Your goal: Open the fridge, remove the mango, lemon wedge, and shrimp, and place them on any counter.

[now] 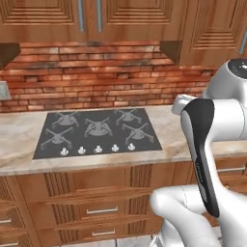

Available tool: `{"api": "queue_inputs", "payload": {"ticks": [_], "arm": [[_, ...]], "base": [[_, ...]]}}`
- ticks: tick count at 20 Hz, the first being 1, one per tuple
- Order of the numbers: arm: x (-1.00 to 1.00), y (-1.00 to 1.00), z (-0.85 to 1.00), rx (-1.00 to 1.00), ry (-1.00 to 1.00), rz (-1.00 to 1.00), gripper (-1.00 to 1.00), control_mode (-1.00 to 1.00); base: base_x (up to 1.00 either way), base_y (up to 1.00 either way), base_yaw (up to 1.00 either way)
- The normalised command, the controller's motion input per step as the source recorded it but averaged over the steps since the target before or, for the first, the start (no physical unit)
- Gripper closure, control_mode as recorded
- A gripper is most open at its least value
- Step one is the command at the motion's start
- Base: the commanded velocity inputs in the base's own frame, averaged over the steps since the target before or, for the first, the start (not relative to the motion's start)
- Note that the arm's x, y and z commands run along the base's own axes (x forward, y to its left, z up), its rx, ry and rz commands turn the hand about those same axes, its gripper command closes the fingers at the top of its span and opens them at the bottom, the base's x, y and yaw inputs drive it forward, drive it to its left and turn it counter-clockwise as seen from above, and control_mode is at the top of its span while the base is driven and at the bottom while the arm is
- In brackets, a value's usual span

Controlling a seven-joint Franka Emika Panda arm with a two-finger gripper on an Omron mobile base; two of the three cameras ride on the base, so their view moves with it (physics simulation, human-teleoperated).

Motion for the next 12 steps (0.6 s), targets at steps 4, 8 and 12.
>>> {"api": "queue_inputs", "payload": {"ticks": [4, 8, 12], "arm": [[0.0, 0.0, 0.0, 0.0, 0.0, 0.0, 1.0, 1.0], [0.0, 0.0, 0.0, 0.0, 0.0, 0.0, 1.0, 1.0], [0.0, 0.0, 0.0, 0.0, 0.0, 0.0, 1.0, 1.0]], "base": [[0.67, -0.52, -0.06], [0.52, -0.39, -0.03], [0.28, -0.28, -0.01]]}}
